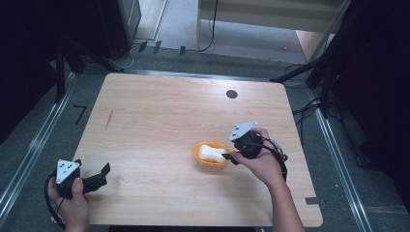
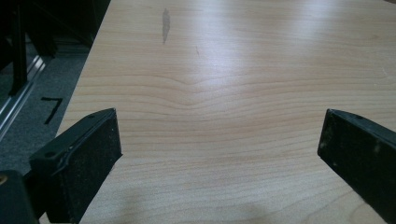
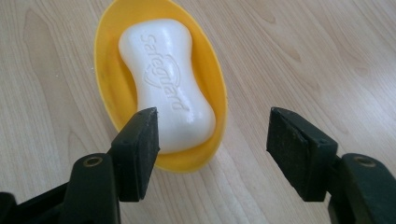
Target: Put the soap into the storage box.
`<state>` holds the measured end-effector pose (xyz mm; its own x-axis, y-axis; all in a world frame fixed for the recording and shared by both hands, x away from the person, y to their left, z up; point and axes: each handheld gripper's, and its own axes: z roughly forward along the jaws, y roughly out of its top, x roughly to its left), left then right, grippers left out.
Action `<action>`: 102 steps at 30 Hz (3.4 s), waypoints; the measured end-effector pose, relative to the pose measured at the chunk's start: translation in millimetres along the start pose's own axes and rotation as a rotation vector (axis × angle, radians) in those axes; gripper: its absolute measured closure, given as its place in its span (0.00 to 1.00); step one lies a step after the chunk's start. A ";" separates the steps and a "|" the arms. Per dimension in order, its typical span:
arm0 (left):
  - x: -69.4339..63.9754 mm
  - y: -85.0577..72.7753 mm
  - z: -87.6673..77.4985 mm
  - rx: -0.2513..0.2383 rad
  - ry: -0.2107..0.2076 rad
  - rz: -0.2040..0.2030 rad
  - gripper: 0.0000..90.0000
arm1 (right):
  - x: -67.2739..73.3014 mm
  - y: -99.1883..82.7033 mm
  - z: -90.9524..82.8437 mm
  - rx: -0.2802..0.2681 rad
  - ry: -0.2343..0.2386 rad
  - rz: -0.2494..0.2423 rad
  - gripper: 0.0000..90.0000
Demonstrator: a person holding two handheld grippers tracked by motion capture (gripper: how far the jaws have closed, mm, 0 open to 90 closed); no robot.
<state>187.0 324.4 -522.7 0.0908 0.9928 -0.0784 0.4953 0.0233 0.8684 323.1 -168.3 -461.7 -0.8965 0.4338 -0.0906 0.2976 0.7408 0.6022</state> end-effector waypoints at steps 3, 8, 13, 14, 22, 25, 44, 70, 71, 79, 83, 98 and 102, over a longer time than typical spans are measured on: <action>-0.3 0.1 0.1 0.000 0.003 0.004 0.00 | -1.5 -5.2 -3.6 -0.008 -0.015 0.019 0.38; -0.1 0.0 0.0 0.000 0.000 0.001 0.00 | -4.7 -14.6 -9.1 -0.045 -0.020 0.063 0.36; -0.3 0.1 0.0 0.001 0.002 0.002 0.00 | -6.6 -24.9 -14.6 -0.050 -0.040 0.097 0.35; -0.3 0.0 -0.1 0.001 0.002 0.001 0.00 | -7.0 -26.9 -15.6 -0.053 -0.038 0.103 0.35; -0.2 0.1 0.0 0.001 0.002 0.003 0.00 | -9.8 -44.0 -23.0 -0.072 -0.051 0.144 0.35; -0.4 0.0 0.0 0.000 0.002 0.002 0.00 | -10.2 -50.9 -24.9 -0.074 -0.056 0.162 0.35; -0.2 0.0 -0.1 0.000 0.001 0.001 0.00 | -8.3 -97.2 -31.7 -0.106 -0.093 0.258 0.31; -0.2 0.0 -0.2 0.001 0.001 0.003 0.00 | 1.1 -156.6 -50.0 -0.202 -0.160 0.444 0.10; -0.4 0.0 -0.2 0.000 0.002 0.003 0.00 | 1.7 -159.5 -50.5 -0.206 -0.162 0.447 0.10; -0.5 -0.1 -0.1 -0.002 0.000 0.001 0.00 | 6.6 -180.9 -54.7 -0.228 -0.185 0.492 0.10; -0.9 0.0 0.0 -0.001 0.002 0.005 0.00 | 8.9 -189.2 -57.6 -0.236 -0.201 0.507 0.10; -1.1 -0.1 -0.1 0.000 0.002 0.008 0.00 | 18.1 -218.2 -67.7 -0.265 -0.238 0.572 0.10; -1.2 0.0 -0.1 0.001 0.002 0.010 0.00 | 20.6 -227.4 -72.2 -0.273 -0.253 0.584 0.10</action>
<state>186.8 323.2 -522.6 0.0936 0.9932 -0.0686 0.4955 0.0133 0.8685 213.2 -364.8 -543.3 -0.5004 0.8531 0.1477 0.5853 0.2077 0.7838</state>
